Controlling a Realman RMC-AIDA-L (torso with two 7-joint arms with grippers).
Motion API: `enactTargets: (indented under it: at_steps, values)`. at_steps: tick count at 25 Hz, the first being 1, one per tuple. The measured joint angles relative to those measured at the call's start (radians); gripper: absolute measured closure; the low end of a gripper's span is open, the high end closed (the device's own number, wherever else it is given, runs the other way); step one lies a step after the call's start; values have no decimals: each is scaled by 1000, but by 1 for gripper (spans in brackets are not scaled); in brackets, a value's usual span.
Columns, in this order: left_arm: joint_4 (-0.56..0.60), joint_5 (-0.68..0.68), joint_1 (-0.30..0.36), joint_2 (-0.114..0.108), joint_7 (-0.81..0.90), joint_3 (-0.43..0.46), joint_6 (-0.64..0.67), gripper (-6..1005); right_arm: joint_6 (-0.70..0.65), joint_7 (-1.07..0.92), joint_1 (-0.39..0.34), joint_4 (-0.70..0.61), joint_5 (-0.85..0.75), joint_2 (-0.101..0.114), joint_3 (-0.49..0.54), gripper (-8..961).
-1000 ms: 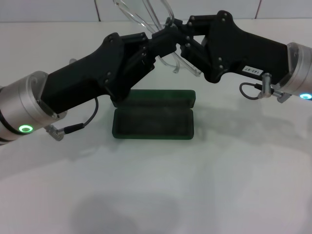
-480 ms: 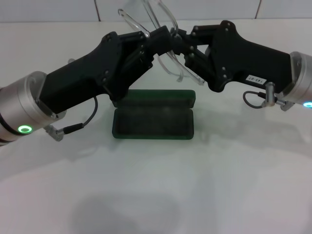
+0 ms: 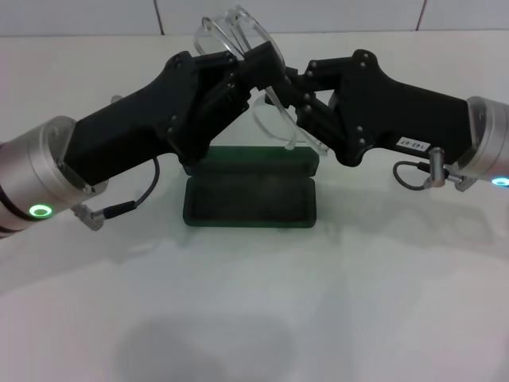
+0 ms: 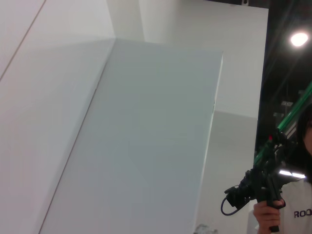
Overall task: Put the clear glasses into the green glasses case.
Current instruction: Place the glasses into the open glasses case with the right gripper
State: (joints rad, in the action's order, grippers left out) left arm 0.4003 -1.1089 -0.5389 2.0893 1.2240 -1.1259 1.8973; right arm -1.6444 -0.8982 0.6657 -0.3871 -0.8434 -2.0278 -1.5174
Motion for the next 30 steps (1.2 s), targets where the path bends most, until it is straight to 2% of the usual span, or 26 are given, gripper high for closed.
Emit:
enactTargets:
  at_steps: [16,22,27,30]
  values:
    - [0,0,1,1,-1,0,-3,948,0,2,-14,-8,30,0,-11,883]
    - [0,-5,3,-5,7,0,12,948,20,21,-27,-27,47,1,1,883]
    - [3,-12,23,-33,10,-5,24,948,48,28,-30,-39,45,9,21,883]
    - [7,-10,70,-75,14,-2,26,948,83,10,-46,-96,14,23,21,883]
